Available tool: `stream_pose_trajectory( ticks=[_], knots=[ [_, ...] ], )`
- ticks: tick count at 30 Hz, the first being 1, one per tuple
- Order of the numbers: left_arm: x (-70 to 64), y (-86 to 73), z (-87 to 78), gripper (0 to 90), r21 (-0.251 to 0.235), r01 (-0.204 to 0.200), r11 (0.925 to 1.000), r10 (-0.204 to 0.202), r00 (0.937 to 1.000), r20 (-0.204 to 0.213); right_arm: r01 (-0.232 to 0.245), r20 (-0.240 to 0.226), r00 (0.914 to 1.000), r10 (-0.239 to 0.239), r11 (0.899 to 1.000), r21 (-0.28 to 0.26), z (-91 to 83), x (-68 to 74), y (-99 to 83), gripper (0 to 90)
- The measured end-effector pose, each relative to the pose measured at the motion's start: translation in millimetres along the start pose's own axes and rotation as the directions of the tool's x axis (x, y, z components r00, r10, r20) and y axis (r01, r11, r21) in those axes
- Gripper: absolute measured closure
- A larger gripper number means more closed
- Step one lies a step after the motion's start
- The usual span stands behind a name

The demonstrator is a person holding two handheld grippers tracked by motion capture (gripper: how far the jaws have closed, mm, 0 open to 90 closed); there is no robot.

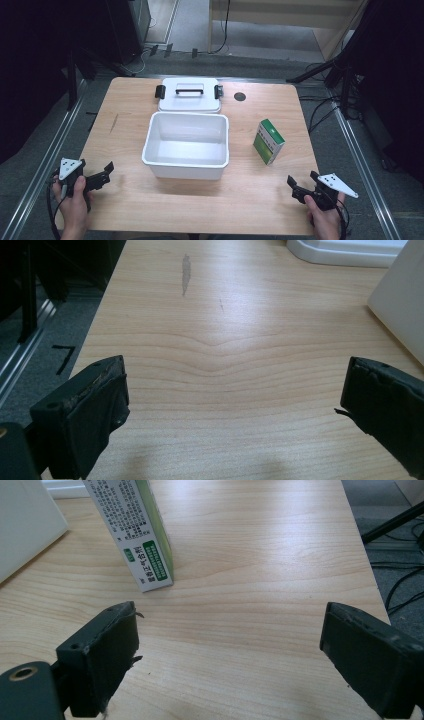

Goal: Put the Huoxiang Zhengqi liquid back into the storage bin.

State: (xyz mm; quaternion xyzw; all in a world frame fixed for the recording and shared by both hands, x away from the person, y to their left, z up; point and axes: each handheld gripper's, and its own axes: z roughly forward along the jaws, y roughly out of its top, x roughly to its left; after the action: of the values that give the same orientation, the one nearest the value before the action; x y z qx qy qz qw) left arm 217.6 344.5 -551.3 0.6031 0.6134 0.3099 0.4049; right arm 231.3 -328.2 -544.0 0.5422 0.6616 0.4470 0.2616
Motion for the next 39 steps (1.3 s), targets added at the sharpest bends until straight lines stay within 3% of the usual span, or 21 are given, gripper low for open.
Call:
stream_pose_trajectory(
  ticks=[8,14,19,22,23,24,27,29,30,32,33,34,35,39],
  knots=[
    [-0.9,0.3,0.4,0.0,0.002,-0.001,1.0000,0.001,0.9998,-0.022,0.020,0.004,0.9998,-0.020,1.000,0.007,-0.5,1.7,-0.1,12.7],
    [-1.4,-0.7,-1.5,0.0,-0.012,0.010,0.9999,-0.011,0.9982,-0.059,0.074,0.014,0.9971,-0.075,0.995,0.061,2.9,5.3,3.1,12.8],
    [-2.0,-1.1,-1.9,0.0,-0.016,0.004,0.9999,-0.005,0.9978,-0.066,0.164,-0.022,0.9865,-0.162,0.977,0.136,4.0,14.4,14.0,12.8],
    [-2.1,-0.9,-1.7,0.0,-0.012,0.000,0.9999,-0.001,0.9978,-0.066,0.217,-0.015,0.9758,-0.218,0.956,0.199,5.5,19.8,24.1,12.9],
    [-2.1,-0.9,-1.7,0.0,-0.012,0.000,0.9999,-0.001,0.9978,-0.066,0.217,-0.015,0.9758,-0.218,0.956,0.199,5.5,19.8,24.1,12.9],
    [-1.7,-0.8,-1.7,0.0,-0.009,0.002,1.0000,-0.002,0.9979,-0.064,0.258,0.012,0.9623,-0.272,0.926,0.275,9.3,24.9,34.5,13.0],
    [-1.4,-0.8,-1.4,0.0,-0.004,0.005,1.0000,-0.006,0.9982,-0.060,0.308,-0.010,0.9448,-0.327,0.878,0.367,12.7,33.3,51.0,13.5],
    [-1.5,-0.8,-1.1,0.0,-0.004,0.006,1.0000,-0.006,0.9983,-0.058,0.356,-0.033,0.9254,-0.378,0.834,0.421,14.4,39.5,63.0,13.5],
    [-1.5,-0.8,-1.1,0.0,-0.004,0.006,1.0000,-0.006,0.9983,-0.058,0.356,-0.033,0.9254,-0.378,0.834,0.421,14.4,39.5,63.0,13.5],
    [-1.6,-0.7,-1.0,0.0,-0.001,0.002,1.0000,-0.002,0.9983,-0.058,0.382,-0.054,0.9112,-0.408,0.788,0.484,17.3,46.1,75.8,13.3],
    [-1.9,-0.7,-0.9,0.0,0.000,0.004,1.0000,-0.004,0.9984,-0.057,0.405,-0.087,0.8998,-0.428,0.742,0.534,20.2,52.1,89.2,13.3],
    [-2.0,-0.7,-1.1,0.0,0.001,0.003,1.0000,-0.003,0.9983,-0.058,0.407,-0.098,0.8979,-0.429,0.723,0.558,21.7,54.9,96.1,13.1],
    [-1.9,-0.7,-1.1,0.0,0.001,0.003,1.0000,-0.003,0.9983,-0.058,0.405,-0.107,0.8984,-0.426,0.710,0.575,23.1,57.5,102.8,13.0],
    [-1.4,-0.6,-0.9,0.0,0.001,0.005,1.0000,-0.004,0.9981,-0.061,0.405,-0.138,0.9001,-0.413,0.675,0.616,27.6,65.8,127.0,12.8]
  ],
)
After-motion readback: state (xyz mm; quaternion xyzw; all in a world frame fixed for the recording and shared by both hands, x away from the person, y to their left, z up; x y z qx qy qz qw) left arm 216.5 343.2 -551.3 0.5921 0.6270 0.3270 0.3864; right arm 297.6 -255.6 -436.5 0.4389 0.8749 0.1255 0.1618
